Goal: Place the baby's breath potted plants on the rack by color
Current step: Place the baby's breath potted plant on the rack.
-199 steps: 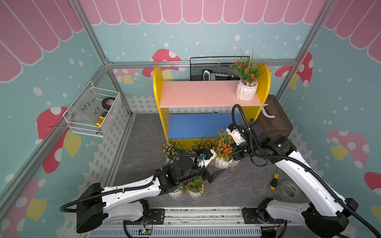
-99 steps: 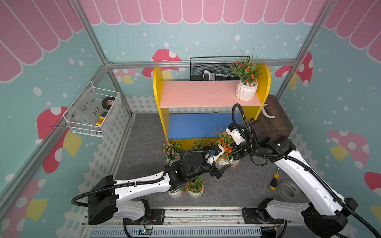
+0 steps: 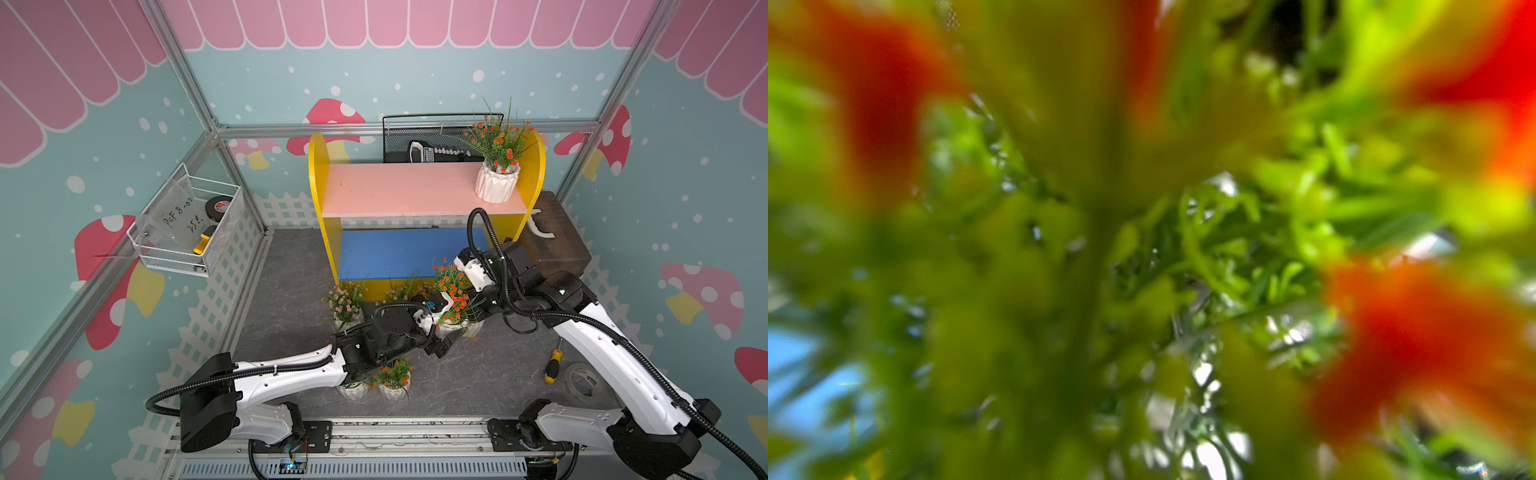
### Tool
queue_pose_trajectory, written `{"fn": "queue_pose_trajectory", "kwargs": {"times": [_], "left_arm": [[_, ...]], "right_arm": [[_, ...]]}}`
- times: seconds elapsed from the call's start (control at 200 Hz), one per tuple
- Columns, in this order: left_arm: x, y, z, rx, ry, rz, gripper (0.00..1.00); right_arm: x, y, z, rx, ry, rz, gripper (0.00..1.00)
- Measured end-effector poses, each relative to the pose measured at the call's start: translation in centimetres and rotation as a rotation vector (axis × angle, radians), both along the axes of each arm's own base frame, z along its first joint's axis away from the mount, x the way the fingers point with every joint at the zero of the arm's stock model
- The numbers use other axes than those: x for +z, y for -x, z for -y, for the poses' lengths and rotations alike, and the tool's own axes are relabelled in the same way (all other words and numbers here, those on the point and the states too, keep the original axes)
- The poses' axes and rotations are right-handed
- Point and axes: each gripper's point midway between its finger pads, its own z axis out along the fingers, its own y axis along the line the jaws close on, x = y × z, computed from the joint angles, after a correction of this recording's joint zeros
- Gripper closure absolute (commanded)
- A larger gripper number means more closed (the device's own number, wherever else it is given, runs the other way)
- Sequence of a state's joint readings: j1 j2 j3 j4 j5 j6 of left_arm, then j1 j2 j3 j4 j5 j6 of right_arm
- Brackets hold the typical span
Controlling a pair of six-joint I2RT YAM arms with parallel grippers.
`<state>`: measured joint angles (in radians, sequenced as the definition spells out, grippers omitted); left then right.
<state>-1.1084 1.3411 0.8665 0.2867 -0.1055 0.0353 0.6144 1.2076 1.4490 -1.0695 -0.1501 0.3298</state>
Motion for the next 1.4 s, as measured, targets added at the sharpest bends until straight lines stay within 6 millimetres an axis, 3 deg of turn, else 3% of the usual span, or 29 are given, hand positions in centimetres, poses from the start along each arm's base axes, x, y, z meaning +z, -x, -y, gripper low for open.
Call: {"fn": "queue_pose_trajectory", "kwargs": {"times": [0.23,0.42,0.54,0.69,0.87,1.006,1.141,1.401], "left_arm": [[-0.4,-0.1,-0.1,0.008,-0.015,-0.006,0.29],[-0.5,-0.2,-0.2,0.015,-0.019,-0.007,0.30],[-1.2,-0.3,-0.5,0.026,-0.046,-0.018,0.31],[-1.7,-0.3,-0.7,0.037,-0.069,-0.025,0.31],[-1.9,-0.5,-1.0,0.049,-0.080,-0.028,0.31],[-2.1,-0.8,-1.5,0.071,-0.110,-0.037,0.31],[-0.9,-1.5,-2.0,0.103,-0.114,-0.035,0.31],[3.6,-3.0,-3.5,0.161,-0.051,-0.005,0.31]], "right_arm": [[-0.4,-0.1,-0.1,0.000,-0.011,0.001,0.94],[-0.5,-0.2,0.0,-0.006,-0.029,0.001,0.79],[0.4,-0.6,0.2,-0.021,-0.054,0.036,0.70],[1.4,-0.7,0.8,-0.039,-0.072,0.072,0.68],[2.3,-0.8,2.7,-0.100,-0.067,0.122,0.64],[1.8,-0.4,4.9,-0.165,-0.051,0.141,0.61],[0.7,0.4,6.7,-0.219,-0.034,0.139,0.60],[-2.2,2.0,8.5,-0.277,-0.010,0.111,0.59]]}}
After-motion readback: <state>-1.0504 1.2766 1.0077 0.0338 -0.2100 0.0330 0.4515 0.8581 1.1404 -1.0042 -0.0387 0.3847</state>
